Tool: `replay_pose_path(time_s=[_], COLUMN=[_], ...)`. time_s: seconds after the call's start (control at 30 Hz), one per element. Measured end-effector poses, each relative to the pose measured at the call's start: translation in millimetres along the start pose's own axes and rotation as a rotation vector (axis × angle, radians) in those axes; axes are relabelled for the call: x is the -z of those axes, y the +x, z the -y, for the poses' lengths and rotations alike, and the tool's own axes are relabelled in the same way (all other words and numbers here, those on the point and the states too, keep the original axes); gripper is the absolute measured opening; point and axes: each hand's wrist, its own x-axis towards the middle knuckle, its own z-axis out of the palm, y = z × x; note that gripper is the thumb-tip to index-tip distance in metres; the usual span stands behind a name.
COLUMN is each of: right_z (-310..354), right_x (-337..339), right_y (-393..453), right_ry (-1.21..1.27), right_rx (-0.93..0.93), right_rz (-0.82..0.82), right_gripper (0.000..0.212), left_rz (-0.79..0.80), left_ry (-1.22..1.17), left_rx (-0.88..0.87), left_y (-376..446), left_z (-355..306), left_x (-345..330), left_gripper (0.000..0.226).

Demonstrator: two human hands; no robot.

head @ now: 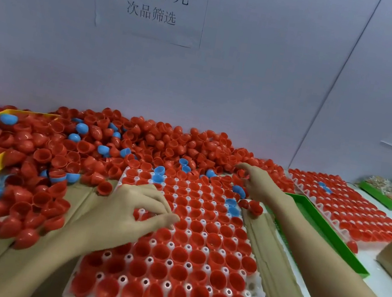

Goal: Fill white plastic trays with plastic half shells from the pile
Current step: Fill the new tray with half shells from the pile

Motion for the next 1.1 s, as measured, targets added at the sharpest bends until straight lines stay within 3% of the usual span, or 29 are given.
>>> replay_pose_path(time_s=[0.13,0.27,0.4,0.53,0.67,0.93,1.1], right_z=[9,46,77,86,84,60,42], right_x=[-12,-12,-24,-38,-34,-5,-6], right_y=[30,53,64,65,55,13,-26], right_ry=[0.026,0.162,-0.027,-0.077,-0.033,0.226,0.626], right_rx=[0.034,0.101,0.188,0.130,0.137,0.152,0.047], right_rz=[-0.029,-0.053,0.095,0.065,-0.082,-0.318,-0.270], right_gripper=[0.053,0.043,0.051,0.018,0.008,0.003,0.029], left_rz=[-0.159,-0.147,-0.123,-0.095,-0.078,-0.026,-0.003], left_ry=[0.011,0.045,0.087,0.097,0.111,0.160,0.179], left_rx=[0.066,0.074,0.075,0.068,0.067,0.035,0.051], left_y=[3,2,2,1,1,-2,-2], left_z=[22,26,27,26,26,15,7], left_x=[11,13,11,10,10,3,-2], left_gripper=[0.023,0.027,0.029,0.030,0.030,0.028,0.028])
